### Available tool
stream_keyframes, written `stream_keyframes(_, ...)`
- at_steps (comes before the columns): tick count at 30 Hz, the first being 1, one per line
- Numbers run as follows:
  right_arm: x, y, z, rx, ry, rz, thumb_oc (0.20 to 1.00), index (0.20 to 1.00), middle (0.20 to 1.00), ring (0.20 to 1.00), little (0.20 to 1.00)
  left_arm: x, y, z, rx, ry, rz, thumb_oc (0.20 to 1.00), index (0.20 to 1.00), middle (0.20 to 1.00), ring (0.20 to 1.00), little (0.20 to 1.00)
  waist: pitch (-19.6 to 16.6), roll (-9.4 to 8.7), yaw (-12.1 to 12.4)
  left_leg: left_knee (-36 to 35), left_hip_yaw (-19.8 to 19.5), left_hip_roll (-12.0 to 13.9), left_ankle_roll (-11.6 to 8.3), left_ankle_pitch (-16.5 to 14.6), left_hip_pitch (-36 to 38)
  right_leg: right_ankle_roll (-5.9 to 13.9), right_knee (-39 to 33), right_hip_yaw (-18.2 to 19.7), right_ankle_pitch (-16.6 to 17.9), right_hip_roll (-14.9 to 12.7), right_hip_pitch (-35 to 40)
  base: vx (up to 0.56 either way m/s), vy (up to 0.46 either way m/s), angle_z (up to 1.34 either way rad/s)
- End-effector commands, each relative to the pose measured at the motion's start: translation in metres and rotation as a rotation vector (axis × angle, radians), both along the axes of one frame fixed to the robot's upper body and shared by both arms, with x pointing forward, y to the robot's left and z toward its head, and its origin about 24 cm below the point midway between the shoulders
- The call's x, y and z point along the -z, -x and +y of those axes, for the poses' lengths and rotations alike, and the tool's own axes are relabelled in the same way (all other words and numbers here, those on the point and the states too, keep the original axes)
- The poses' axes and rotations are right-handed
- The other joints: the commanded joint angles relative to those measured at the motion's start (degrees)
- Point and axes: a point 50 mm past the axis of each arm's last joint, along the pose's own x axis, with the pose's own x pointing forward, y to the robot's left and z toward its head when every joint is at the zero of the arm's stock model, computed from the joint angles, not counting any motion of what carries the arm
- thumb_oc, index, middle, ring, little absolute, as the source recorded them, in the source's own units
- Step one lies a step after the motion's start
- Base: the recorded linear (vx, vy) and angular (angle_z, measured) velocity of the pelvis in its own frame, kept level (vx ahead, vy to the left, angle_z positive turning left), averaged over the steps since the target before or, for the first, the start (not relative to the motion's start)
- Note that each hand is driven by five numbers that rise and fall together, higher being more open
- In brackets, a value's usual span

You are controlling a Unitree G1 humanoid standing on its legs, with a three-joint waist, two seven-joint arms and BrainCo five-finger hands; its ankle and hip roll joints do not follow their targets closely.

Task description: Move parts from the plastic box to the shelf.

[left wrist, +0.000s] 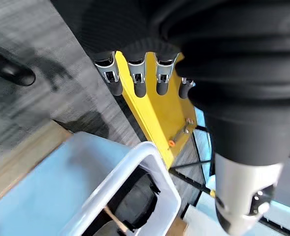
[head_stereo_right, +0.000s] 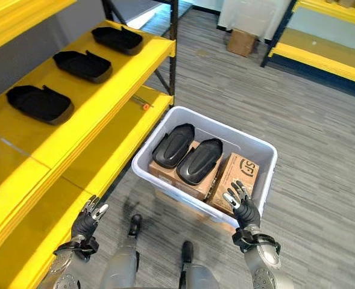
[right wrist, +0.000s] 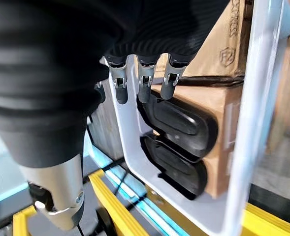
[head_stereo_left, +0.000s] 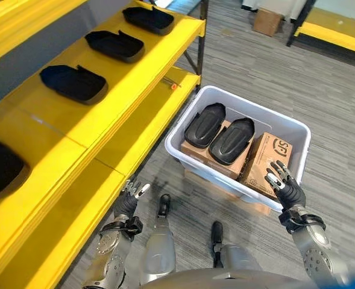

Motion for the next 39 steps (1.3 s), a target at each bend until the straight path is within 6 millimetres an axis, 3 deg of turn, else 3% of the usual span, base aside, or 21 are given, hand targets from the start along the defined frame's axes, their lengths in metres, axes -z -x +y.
stream_keyframes(1, -0.021, -0.007, 0.009, -0.041, -0.006, -0.132, 1.000, 1.000, 1.000, 1.000, 1.000, -0.035, -0.009, 0.015, -0.041, -0.035, -0.182, 1.000, 1.000, 1.000, 1.000, 1.000, -1.46, -1.57, 1.41, -3.69, -0.90, 1.82, -0.99, 12.65, -2.46, 4.52, 2.42, -2.09, -12.43, 0.79, 10.75, 0.17, 0.193, -1.25)
stream_keyframes(2, -0.021, -0.007, 0.009, -0.040, -0.007, -0.132, 1.000, 1.000, 1.000, 1.000, 1.000, -0.035, -0.009, 0.015, -0.041, -0.035, -0.182, 1.000, 1.000, 1.000, 1.000, 1.000, -1.43, -1.63, 1.46, -3.52, -0.84, 1.74, -0.95, 12.53, -2.48, 4.55, 2.40, -2.05, -12.45, 0.71, 10.79, 0.23, 0.327, -0.76)
stream_keyframes(3, -0.019, -0.004, 0.012, -0.047, -0.029, -0.123, 1.000, 1.000, 1.000, 1.000, 1.000, -0.039, -0.012, 0.016, -0.024, -0.051, -0.192, 1.000, 1.000, 1.000, 1.000, 1.000, -1.57, -2.08, 0.73, -0.99, 0.34, 0.07, 0.07, 10.55, -2.75, 5.92, 2.74, -1.88, -11.96, -1.88, 11.30, 0.20, 0.319, -0.35)
stream_keyframes(6, -0.018, -0.004, 0.017, -0.060, -0.035, -0.118, 1.000, 1.000, 1.000, 1.000, 1.000, -0.043, -0.018, 0.018, 0.006, -0.094, -0.200, 1.000, 1.000, 1.000, 1.000, 1.000, -2.25, -2.85, 0.02, 2.12, 2.89, -2.19, 1.96, 7.60, -3.89, 8.28, 4.08, -1.48, -11.04, -5.03, 9.71, 0.19, 0.330, -0.19)
stream_keyframes(7, -0.018, -0.004, 0.017, -0.060, -0.035, -0.117, 1.000, 1.000, 1.000, 1.000, 1.000, -0.043, -0.018, 0.018, 0.006, -0.094, -0.200, 1.000, 1.000, 1.000, 1.000, 1.000, -2.32, -2.91, 0.10, 2.21, 2.99, -2.22, 2.00, 7.53, -3.97, 8.31, 4.12, -1.39, -11.07, -5.09, 9.60, 0.14, 0.288, -0.06)
stream_keyframes(8, -0.020, -0.007, 0.022, -0.077, -0.049, -0.125, 1.000, 1.000, 1.000, 1.000, 1.000, -0.046, -0.019, 0.020, 0.014, -0.108, -0.204, 1.000, 1.000, 1.000, 1.000, 1.000, -2.92, -3.38, -0.38, 2.91, 4.84, -3.07, 3.31, 6.00, -4.05, 9.45, 5.28, -0.73, -9.81, -6.43, 7.84, 0.09, 0.195, -0.23)
stream_keyframes(13, -0.020, -0.007, 0.025, -0.094, -0.049, -0.125, 1.000, 1.000, 1.000, 1.000, 1.000, -0.051, -0.020, 0.025, 0.024, -0.144, -0.207, 1.000, 1.000, 1.000, 1.000, 1.000, -3.25, -4.28, -1.04, 4.12, 7.18, -4.31, 4.53, 3.66, -4.30, 11.28, 6.54, -0.89, -6.35, -8.20, 5.45, 0.12, 0.216, -0.29)
stream_keyframes(16, -0.022, -0.011, 0.030, -0.101, -0.056, -0.136, 1.000, 1.000, 1.000, 1.000, 1.000, -0.055, -0.022, 0.027, 0.029, -0.167, -0.213, 1.000, 1.000, 1.000, 1.000, 1.000, -2.57, -4.50, -1.39, 4.88, 8.77, -4.73, 5.49, 1.53, -3.82, 12.47, 7.92, -2.38, -2.84, -9.46, 3.59, 0.06, 0.136, -0.18)
stream_keyframes(18, -0.028, -0.018, 0.037, -0.127, -0.052, -0.161, 1.000, 1.000, 1.000, 1.000, 1.000, -0.058, -0.023, 0.028, 0.029, -0.178, -0.224, 1.000, 1.000, 1.000, 1.000, 1.000, -1.76, -4.32, -0.91, 4.53, 10.96, -3.99, 5.78, 0.59, -2.73, 13.46, 8.96, -6.17, 0.80, -10.72, 1.54, -0.01, 0.140, -0.48)
stream_keyframes(19, -0.031, -0.022, 0.041, -0.141, -0.050, -0.177, 1.000, 1.000, 1.000, 1.000, 1.000, -0.061, -0.024, 0.029, 0.027, -0.180, -0.234, 1.000, 1.000, 1.000, 1.000, 1.000, -1.33, -4.09, -0.57, 4.03, 11.91, -3.41, 5.74, 0.43, -2.16, 13.43, 9.22, -9.04, 1.63, -11.17, 0.89, -0.04, 0.150, -0.79)
stream_keyframes(20, -0.035, -0.027, 0.046, -0.154, -0.054, -0.195, 1.000, 1.000, 1.000, 1.000, 1.000, -0.064, -0.025, 0.030, 0.020, -0.184, -0.245, 1.000, 1.000, 1.000, 1.000, 1.000, -0.74, -4.08, 0.40, 3.75, 13.66, -2.78, 5.54, -0.33, -1.47, 13.33, 8.21, -15.05, 2.59, -12.83, 0.75, -0.02, 0.113, -1.23)
stream_keyframes(21, -0.042, -0.040, 0.057, -0.193, -0.040, -0.222, 1.000, 1.000, 1.000, 1.000, 1.000, -0.065, -0.025, 0.031, 0.012, -0.173, -0.252, 1.000, 1.000, 1.000, 1.000, 1.000, 0.22, -3.91, 2.41, 4.24, 17.25, -1.01, 4.33, -2.66, 0.13, 14.04, 3.96, -24.47, 5.12, -15.59, 1.08, -0.03, 0.082, -1.56)
stream_keyframes(24, -0.054, -0.056, 0.071, -0.252, -0.011, -0.269, 1.000, 1.000, 1.000, 1.000, 1.000, -0.063, -0.026, 0.032, -0.022, -0.142, -0.256, 1.000, 1.000, 1.000, 1.000, 1.000, 1.62, -3.93, 4.50, 4.48, 21.03, 1.28, 3.31, -3.04, 1.00, 13.71, -0.25, -29.90, 6.37, -15.79, -1.31, -0.03, -0.044, -1.42)
stream_keyframes(25, -0.063, -0.061, 0.074, -0.258, 0.008, -0.299, 1.000, 1.000, 1.000, 1.000, 1.000, -0.063, -0.028, 0.030, -0.034, -0.118, -0.262, 1.000, 1.000, 1.000, 1.000, 1.000, 3.16, -4.11, 3.62, 6.34, 20.25, 1.86, 3.28, -3.02, -0.12, 13.35, 0.01, -22.98, 5.90, -15.08, -3.68, 0.00, -0.166, -1.26)
stream_keyframes(26, -0.064, -0.061, 0.073, -0.250, 0.004, -0.306, 1.000, 1.000, 1.000, 1.000, 1.000, -0.061, -0.030, 0.027, -0.030, -0.109, -0.256, 1.000, 1.000, 1.000, 1.000, 1.000, 3.30, -4.36, 3.28, 6.90, 19.93, 1.89, 3.14, -3.21, -0.53, 12.84, 0.58, -21.30, 4.91, -14.46, -4.55, 0.03, -0.144, -0.79)
stream_keyframes(32, -0.072, -0.068, 0.068, -0.229, 0.072, -0.329, 1.000, 1.000, 1.000, 1.000, 1.000, -0.056, -0.030, 0.010, 0.014, -0.063, -0.248, 1.000, 1.000, 1.000, 1.000, 1.000, 4.08, -2.93, 2.48, 4.71, 18.68, 3.63, 0.60, -0.62, -1.32, 12.52, 1.03, -25.41, 4.15, -14.09, -4.99, 0.05, -0.207, 0.24)
stream_keyframes(35, -0.084, -0.084, 0.071, -0.197, 0.102, -0.357, 1.000, 1.000, 1.000, 1.000, 1.000, -0.055, -0.033, -0.002, 0.067, -0.052, -0.243, 1.000, 1.000, 1.000, 1.000, 1.000, 5.97, -0.94, 2.37, 2.34, 18.43, 5.25, -1.09, 2.48, -3.06, 11.69, 2.84, -26.94, 2.19, -13.21, -7.93, -0.01, -0.182, 0.10)
stream_keyframes(39, -0.097, -0.102, 0.081, -0.181, 0.121, -0.385, 1.000, 1.000, 1.000, 1.000, 1.000, -0.055, -0.036, -0.013, 0.098, -0.034, -0.242, 1.000, 1.000, 1.000, 1.000, 1.000, 7.69, 0.22, 2.90, 0.16, 18.97, 5.98, -1.80, 4.28, -3.92, 11.48, 3.72, -27.24, 1.56, -12.53, -10.48, 0.01, -0.123, 0.07)
